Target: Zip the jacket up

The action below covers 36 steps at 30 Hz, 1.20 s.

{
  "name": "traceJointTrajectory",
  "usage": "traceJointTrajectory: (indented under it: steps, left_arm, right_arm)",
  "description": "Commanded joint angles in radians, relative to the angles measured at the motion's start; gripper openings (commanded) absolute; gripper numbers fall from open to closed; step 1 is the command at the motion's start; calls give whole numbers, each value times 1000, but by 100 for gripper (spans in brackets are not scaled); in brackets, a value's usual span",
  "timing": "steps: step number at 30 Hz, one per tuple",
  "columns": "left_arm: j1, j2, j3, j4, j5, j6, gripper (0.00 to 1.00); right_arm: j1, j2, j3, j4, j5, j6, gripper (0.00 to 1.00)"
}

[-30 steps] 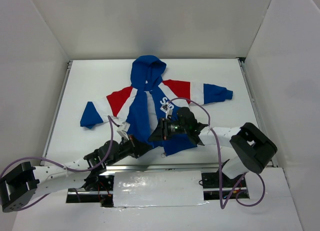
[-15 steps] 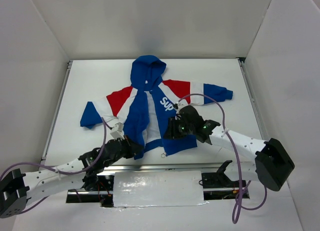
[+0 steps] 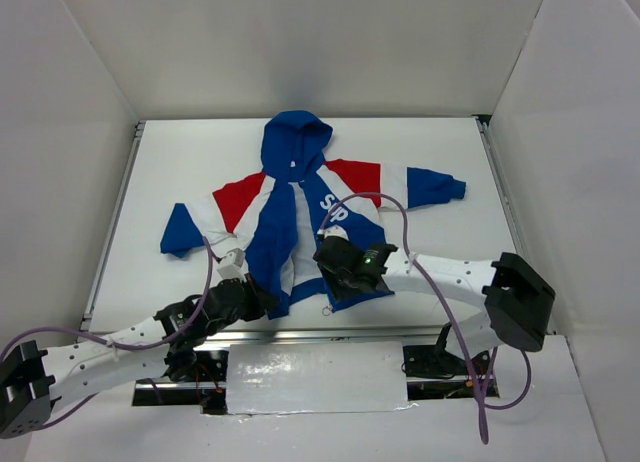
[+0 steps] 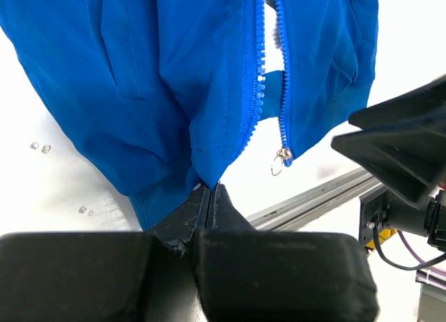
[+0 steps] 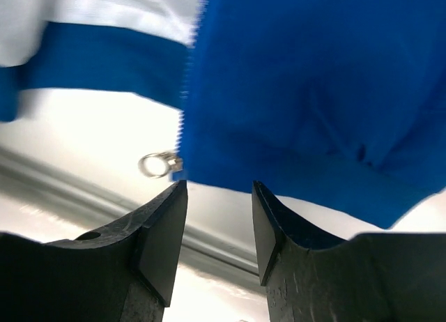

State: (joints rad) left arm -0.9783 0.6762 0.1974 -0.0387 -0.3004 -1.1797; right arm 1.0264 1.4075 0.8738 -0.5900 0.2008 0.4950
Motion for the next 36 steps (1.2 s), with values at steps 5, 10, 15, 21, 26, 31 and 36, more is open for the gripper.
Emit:
traceJointTrajectory:
  steps: [5,10,15,21,26,31,36]
  left_arm:
    - [3,0,40,-4,18,40,0]
    - [3,29,48,11,33,55,0]
    - [3,43,51,16,40,68,0]
    - [3,46,51,20,47,75,0]
    - [4,52,50,23,49,80,0]
    - [3,63,54,30,55,84,0]
    - [4,77,56,30,58,86,0]
  right_arm:
    - [18,77,60,-76,106,20,51]
    - [29,110,67,-50,68,19,51]
    - [47,148,76,-33,49,19,53]
    - [49,186,71,-1,26,16,54]
    - [49,215,65,2,25,17,54]
    - [49,234,45,25,3,30,54]
    - [49,255,37,38,-9,50,51]
